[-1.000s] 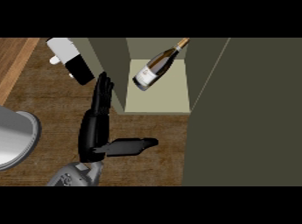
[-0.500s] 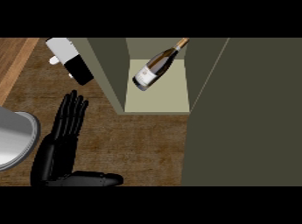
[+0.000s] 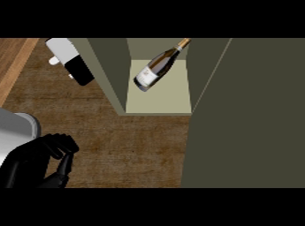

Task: Pick up the wine, place it into the cabinet and close the cabinet

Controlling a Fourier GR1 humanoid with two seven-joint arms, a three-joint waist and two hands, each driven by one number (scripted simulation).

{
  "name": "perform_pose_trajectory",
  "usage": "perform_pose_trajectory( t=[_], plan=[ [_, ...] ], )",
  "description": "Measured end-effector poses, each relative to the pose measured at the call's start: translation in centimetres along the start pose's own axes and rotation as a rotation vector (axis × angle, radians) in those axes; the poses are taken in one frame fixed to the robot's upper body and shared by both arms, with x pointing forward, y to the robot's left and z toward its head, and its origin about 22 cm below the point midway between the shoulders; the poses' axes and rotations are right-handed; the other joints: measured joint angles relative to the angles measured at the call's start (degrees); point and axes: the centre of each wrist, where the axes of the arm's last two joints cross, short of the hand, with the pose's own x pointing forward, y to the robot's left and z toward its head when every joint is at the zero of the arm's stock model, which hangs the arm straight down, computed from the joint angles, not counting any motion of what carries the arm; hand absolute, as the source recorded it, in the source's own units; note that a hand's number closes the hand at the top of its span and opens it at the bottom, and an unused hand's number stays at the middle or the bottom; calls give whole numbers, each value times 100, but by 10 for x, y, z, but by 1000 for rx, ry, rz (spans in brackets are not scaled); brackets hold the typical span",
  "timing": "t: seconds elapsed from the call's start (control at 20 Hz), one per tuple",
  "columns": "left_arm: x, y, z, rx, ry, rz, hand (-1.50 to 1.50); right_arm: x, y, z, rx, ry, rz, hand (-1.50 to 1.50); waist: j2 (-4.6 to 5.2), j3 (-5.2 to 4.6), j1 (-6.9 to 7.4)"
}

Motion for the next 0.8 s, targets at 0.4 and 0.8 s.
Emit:
perform_pose_trajectory(
  t=[0.4,0.8],
  plan=[
    [2,37,15,-9,-7,6,150,-1,4,-8,75,-31,-33,150,11,4,34],
    [10,51,20,-22,-4,0,150,6,13,-32,192,-31,-59,150,34,7,87]
  ],
)
